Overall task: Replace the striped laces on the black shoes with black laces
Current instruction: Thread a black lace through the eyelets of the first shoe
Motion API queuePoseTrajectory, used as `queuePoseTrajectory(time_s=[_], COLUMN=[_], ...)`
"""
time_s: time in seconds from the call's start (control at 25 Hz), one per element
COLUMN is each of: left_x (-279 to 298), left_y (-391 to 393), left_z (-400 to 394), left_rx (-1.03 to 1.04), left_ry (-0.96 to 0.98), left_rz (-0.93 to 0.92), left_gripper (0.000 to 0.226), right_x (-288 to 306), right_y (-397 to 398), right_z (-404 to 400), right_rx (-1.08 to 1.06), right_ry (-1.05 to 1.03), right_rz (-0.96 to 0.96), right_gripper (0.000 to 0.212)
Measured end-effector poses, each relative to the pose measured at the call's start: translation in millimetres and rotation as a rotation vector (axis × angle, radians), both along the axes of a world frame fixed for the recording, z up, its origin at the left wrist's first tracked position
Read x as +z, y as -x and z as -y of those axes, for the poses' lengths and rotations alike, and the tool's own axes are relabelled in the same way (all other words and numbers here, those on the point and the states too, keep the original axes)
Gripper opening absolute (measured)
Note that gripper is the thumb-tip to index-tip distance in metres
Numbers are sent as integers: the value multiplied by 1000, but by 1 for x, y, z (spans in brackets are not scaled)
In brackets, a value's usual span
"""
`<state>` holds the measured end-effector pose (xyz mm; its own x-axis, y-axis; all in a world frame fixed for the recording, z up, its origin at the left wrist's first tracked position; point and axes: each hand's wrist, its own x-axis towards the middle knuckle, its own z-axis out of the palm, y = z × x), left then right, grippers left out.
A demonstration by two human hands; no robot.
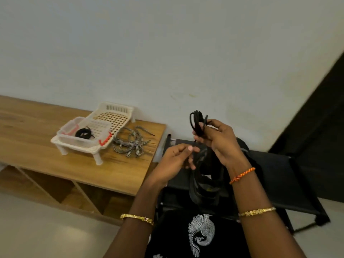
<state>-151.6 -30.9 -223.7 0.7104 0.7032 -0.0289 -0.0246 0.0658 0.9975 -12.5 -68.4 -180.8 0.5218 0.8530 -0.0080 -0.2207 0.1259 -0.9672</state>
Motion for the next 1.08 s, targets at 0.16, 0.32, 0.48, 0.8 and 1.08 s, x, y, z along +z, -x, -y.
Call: queuePoseTrajectory(time_s=[0.16,0.32,0.48,0.8,1.08], left_x=[-15,-19,-19,-7,11], left_y=[-6,-9,-23,-59,-141], left_z=[8,6,7,-4,0], left_rx=[166,327,349,449,30], left_ry=[-101,-91,-106,-217,-428], left_rz=[-206,-314,-325,-315,-306], left_gripper=[20,13,17,11,6], right_x=[-22,-41,-49,-56,-49], right_y=[-35,-59,-85,-163,-201], right_z=[52,93,121,121,103], right_rx=[-129,-235,-271,-560,-590], right_ry=[59,119,69,403,685], right_rz=[-204,-370,-700,-314,614], right_gripper=[15,35,29,14,15])
